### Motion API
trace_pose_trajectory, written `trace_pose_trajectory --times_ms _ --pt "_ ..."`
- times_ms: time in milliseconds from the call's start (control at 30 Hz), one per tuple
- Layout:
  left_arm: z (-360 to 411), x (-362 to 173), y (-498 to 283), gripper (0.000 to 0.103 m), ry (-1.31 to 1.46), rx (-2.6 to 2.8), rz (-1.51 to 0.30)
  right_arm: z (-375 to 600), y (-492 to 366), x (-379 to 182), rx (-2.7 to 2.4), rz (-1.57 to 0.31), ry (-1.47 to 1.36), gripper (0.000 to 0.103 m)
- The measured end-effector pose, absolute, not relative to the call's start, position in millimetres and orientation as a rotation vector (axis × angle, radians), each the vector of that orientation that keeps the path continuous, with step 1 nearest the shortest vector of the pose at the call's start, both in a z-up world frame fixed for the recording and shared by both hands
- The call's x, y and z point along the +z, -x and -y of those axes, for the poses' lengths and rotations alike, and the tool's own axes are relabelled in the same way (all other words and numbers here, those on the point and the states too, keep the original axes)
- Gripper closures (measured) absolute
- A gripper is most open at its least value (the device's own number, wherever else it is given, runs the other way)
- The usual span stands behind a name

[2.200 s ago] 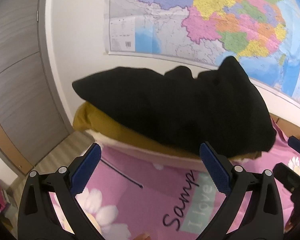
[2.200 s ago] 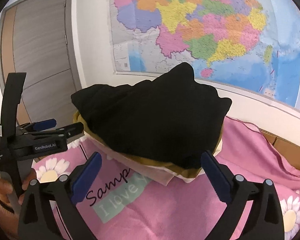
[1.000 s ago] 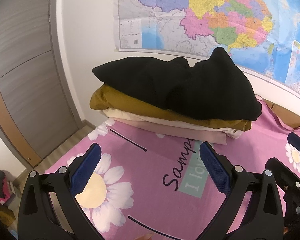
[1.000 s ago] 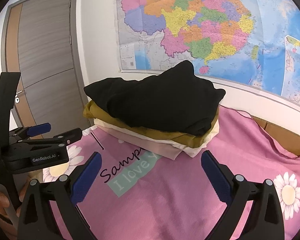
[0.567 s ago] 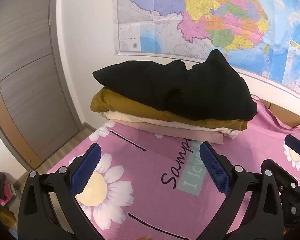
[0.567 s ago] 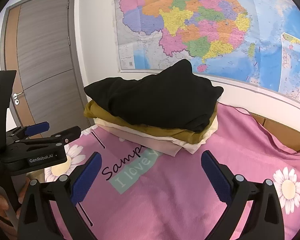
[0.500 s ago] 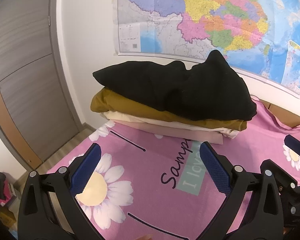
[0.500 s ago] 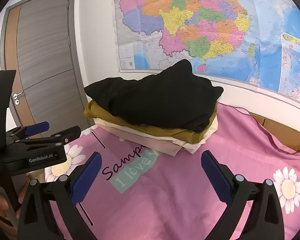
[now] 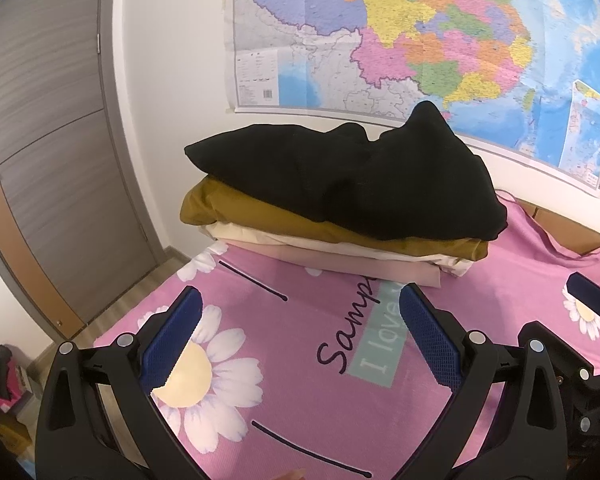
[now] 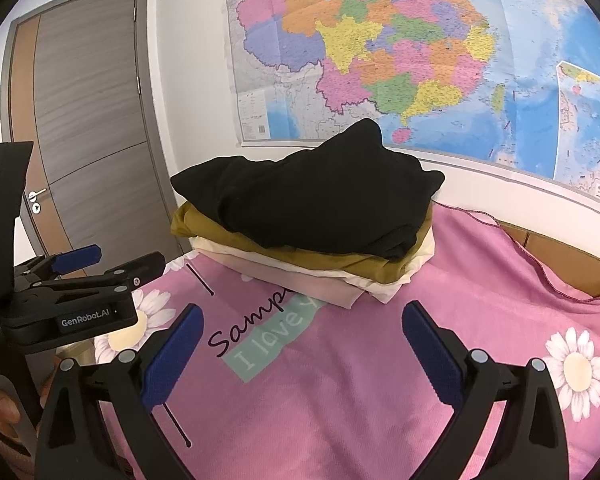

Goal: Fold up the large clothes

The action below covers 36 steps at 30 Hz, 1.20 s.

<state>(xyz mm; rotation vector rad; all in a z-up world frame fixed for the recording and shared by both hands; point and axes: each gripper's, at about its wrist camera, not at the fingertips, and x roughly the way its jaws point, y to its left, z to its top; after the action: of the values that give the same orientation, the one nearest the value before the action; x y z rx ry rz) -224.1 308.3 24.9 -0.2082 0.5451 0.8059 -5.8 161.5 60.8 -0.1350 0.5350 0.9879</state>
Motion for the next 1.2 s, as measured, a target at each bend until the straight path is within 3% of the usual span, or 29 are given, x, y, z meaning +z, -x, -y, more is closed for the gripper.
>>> trace_pose_trajectory --times_ms 1200 --pt "-285 23 226 0.006 0.193 0.792 -0.526 -146 12 56 0.988 -0.538 0.117 0.006"
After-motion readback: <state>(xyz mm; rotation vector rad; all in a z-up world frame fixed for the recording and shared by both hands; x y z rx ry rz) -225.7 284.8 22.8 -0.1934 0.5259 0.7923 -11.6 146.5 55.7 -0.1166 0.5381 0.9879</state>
